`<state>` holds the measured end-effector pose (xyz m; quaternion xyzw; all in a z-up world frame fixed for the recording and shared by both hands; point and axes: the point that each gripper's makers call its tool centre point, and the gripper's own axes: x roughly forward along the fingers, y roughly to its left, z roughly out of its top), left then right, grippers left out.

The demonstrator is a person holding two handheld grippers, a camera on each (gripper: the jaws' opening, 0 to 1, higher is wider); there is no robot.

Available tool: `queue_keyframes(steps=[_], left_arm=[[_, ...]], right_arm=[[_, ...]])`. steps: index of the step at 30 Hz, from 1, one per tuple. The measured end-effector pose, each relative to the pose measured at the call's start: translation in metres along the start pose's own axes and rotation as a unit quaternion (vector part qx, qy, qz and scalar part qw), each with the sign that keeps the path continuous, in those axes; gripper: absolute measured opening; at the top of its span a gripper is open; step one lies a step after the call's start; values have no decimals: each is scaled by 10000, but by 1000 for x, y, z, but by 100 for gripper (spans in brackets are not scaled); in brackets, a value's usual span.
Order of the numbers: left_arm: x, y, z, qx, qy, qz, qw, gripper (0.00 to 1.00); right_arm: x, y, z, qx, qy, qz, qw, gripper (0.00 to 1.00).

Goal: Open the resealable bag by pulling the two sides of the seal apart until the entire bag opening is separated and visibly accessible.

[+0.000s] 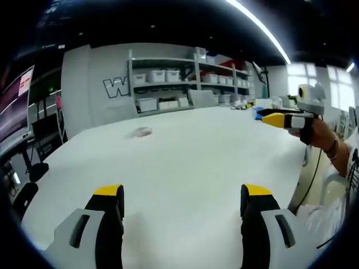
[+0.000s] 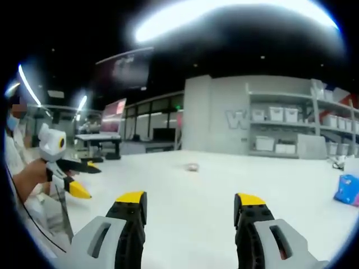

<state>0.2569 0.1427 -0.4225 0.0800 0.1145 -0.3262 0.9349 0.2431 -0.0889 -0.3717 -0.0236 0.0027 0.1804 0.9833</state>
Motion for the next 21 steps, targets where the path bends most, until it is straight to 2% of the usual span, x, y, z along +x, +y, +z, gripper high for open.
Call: queue_keyframes(steps=[21], left_arm=[[0,1,-2,-8,44,-29,10000,84]], right_arm=[[2,0,-3,17,40,10,10000,63]])
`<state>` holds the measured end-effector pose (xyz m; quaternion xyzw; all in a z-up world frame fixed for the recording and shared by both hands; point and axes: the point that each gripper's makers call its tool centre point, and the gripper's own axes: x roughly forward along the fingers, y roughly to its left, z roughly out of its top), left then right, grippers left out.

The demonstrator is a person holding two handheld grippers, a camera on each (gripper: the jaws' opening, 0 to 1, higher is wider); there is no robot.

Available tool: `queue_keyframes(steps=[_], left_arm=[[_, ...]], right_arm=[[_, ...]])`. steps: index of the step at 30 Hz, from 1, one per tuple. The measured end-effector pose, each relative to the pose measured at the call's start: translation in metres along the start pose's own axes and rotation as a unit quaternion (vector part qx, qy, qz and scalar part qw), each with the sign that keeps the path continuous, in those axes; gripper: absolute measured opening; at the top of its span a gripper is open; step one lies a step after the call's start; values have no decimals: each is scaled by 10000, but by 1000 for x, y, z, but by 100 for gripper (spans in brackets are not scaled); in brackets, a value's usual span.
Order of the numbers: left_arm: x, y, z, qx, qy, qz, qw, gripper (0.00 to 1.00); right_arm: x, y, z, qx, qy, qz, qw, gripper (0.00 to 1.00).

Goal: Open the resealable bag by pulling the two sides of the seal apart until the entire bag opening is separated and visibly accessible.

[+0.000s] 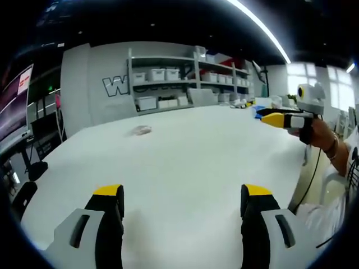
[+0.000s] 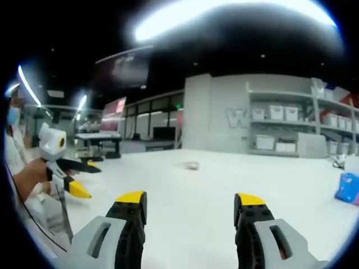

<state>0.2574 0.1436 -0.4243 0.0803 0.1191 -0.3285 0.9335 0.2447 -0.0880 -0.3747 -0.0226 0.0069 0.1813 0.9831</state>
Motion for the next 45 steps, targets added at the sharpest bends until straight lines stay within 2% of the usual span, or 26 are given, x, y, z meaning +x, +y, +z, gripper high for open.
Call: queue_keyframes(steps=[34,45], left_arm=[[3,4,-6,-52,79,8,10000,84],[1,6,-6,-42,73,23,10000,84]], right_arm=[[4,2,-9,11,127,82,9999,62],[5,8,-11,-82,157,198,9996,59]])
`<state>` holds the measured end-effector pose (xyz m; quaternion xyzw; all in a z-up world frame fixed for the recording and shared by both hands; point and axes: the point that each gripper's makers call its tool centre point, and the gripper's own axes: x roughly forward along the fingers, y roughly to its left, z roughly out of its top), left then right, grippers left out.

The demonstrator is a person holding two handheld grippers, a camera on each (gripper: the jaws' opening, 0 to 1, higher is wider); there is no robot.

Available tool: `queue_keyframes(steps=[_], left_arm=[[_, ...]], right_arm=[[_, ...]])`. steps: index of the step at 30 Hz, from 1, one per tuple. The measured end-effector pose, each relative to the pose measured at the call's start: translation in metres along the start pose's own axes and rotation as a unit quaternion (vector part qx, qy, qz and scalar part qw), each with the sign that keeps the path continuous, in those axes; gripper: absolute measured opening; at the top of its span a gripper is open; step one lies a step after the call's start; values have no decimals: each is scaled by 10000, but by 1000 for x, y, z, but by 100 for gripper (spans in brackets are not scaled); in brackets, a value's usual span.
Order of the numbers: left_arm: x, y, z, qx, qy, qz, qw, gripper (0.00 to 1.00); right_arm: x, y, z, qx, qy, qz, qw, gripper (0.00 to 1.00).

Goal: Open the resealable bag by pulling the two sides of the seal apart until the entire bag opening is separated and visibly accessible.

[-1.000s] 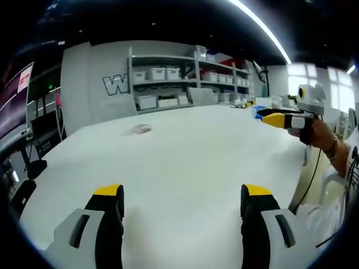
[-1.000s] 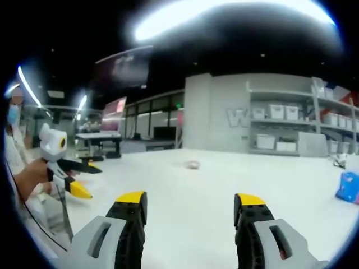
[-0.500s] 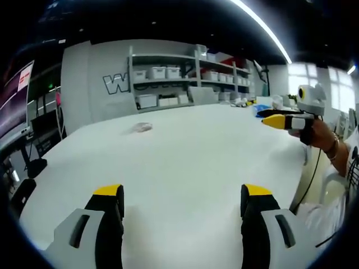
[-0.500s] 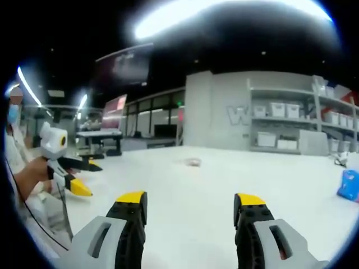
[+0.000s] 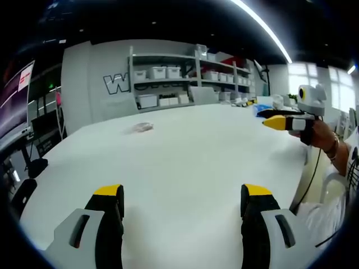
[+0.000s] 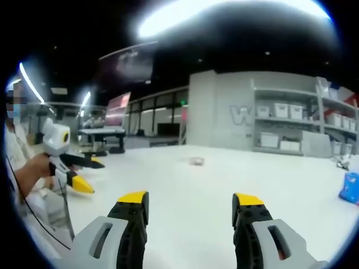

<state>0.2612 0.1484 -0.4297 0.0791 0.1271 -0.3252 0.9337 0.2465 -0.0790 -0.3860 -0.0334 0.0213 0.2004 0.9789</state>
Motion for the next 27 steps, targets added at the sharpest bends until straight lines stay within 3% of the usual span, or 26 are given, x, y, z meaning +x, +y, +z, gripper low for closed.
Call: queue_keyframes(steps=[10,27], left_arm=[[-2,1,2,0,-35,18,10000,84],[-7,4,8,15,-107,41,9999,84]], right_arm=[[7,7,1,-201,73,165,9996,54],[26,17,21,-914,86,422,9949,48]])
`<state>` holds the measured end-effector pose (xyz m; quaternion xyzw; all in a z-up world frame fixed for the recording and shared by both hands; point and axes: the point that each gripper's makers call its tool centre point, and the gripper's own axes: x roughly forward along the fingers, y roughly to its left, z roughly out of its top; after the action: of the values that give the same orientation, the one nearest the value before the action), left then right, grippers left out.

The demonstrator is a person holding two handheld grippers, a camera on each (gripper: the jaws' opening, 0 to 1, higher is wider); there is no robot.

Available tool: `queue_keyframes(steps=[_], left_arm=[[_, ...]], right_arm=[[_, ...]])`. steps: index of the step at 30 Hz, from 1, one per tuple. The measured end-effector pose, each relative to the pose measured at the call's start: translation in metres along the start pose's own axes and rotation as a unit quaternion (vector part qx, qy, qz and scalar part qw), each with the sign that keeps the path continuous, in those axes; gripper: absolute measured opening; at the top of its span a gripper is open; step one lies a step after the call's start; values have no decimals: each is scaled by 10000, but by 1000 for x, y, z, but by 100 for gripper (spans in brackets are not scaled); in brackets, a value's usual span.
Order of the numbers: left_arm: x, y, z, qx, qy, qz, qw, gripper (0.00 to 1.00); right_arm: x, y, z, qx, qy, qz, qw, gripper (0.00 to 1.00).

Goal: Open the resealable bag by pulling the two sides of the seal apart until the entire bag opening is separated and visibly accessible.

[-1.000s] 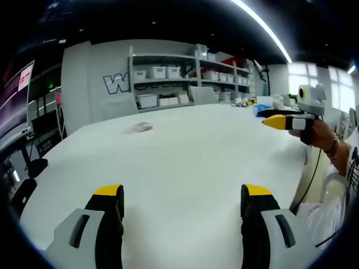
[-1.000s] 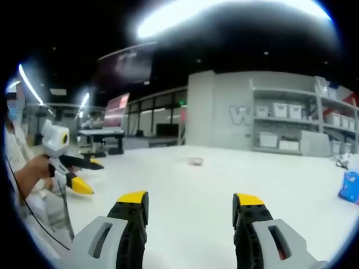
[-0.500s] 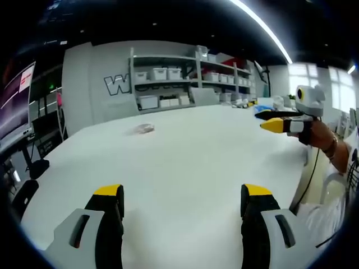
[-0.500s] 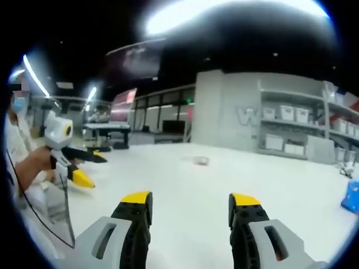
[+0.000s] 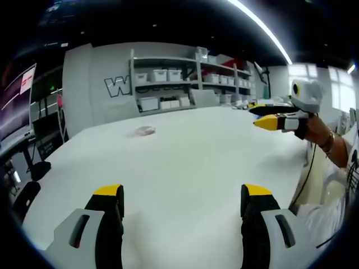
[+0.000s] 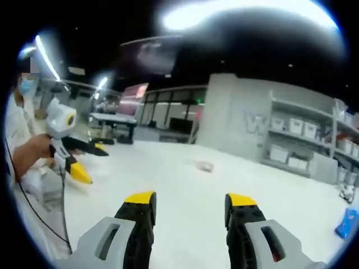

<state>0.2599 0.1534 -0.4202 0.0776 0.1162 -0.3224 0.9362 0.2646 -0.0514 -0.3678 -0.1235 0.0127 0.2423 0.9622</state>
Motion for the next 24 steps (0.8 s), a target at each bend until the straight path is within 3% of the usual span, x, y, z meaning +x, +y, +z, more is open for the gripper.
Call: queue_keyframes(steps=[12,24], left_arm=[[2,-2,-1,-13,25,-58,10000,84],[0,-2,0,-38,6,-96,9999,84]], right_arm=[[19,2,5,-212,70,167,9996,44],[46,-10,7,-336,194,123,9992,41]])
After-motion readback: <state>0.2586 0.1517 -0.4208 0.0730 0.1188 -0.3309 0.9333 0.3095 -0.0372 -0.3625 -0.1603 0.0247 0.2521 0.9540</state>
